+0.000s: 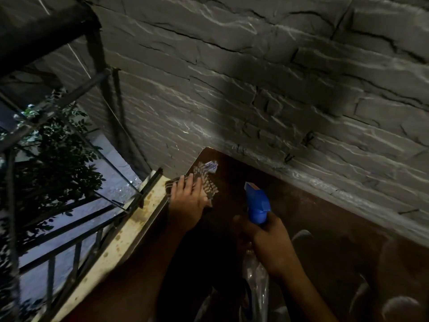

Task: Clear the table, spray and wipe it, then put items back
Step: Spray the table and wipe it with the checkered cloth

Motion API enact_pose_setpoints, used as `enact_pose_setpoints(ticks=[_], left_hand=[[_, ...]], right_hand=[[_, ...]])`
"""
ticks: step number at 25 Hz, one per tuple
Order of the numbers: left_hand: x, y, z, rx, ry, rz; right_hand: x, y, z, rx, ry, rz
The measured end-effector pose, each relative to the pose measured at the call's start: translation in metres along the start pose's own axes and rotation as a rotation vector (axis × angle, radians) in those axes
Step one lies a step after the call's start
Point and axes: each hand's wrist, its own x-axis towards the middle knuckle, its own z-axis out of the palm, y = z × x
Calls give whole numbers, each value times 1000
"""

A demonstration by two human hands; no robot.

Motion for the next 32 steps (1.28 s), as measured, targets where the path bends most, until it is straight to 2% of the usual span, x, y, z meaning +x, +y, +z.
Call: enact_pose_setpoints(ticks=[1, 3, 4, 5, 6, 7, 8, 9, 11, 12, 13, 14, 15, 16, 17, 19, 20, 21, 22, 23, 24, 25, 26, 28, 29, 30, 32], left_hand=[[-14, 17, 0, -6, 0, 33], [-42, 23, 11, 86, -124, 633], [-38, 9, 9, 74, -177, 775], [-19, -7, 4, 53, -168, 670], [-5, -17, 1, -16, -65, 366], [-3, -11, -5, -15, -61, 84], [-10, 1, -6, -25, -21, -26], [-29, 22, -9, -60, -52, 57], [-63, 26, 1, 25, -224, 639], [-57, 8, 0, 29, -241, 762], [-36, -13, -5, 35, -210, 643], [-18, -30, -6, -6, -91, 355], [-14, -30, -13, 28, -102, 79], [-21, -21, -13, 37, -96, -21], [-37, -4, -14, 5, -107, 77], [-78, 15, -5, 50, -259, 622], [-78, 4, -6, 39, -293, 732], [-62, -13, -8, 28, -283, 696], [-39, -27, -2, 29, -186, 507], [-31, -26, -11, 54, -192, 223], [-32, -15, -11, 26, -206, 33], [-40, 4, -13, -37, -205, -31], [-63, 31, -5, -113, -173, 103], [-86, 50, -8, -56, -338, 568], [-75, 41, -11, -23, -348, 641], [-52, 27, -15, 16, -335, 506], [-20, 3, -26, -10, -305, 11]], right_hand=[[-1, 0, 0, -8, 0, -1], [-2, -3, 2, -17, -1, -6], [-4, -4, 4, -20, -3, -6], [-6, -5, 6, -16, -1, -11], [-8, -5, 7, -9, 2, -20], [-10, -5, 7, -5, 8, -30], [-11, -6, 7, -2, 12, -40], [-14, -6, 6, -2, 2, -49], [-21, -9, 10, -13, -32, -60], [-25, -9, 11, -14, -37, -57], [-28, -8, 13, -14, -29, -47], [-30, -7, 14, -19, -15, -41], [-31, -6, 14, -28, -4, -41], [-32, -4, 15, -33, -4, -41], [-33, -2, 16, -34, -10, -37], [-37, -2, 21, -47, -31, -23], [-40, -3, 25, -60, -43, -16], [-43, -3, 27, -64, -47, -20], [-43, -2, 28, -65, -40, -25], [-43, -1, 26, -63, -30, -27], [-43, 0, 25, -61, -26, -21], [-43, 0, 24, -58, -31, -16], [-44, -1, 24, -56, -35, -16], [-46, -1, 22, -79, -35, -11], [-49, 2, 20, -83, -33, -10], [-51, 6, 17, -84, -18, -10], [-56, 12, 8, -92, 24, -11]])
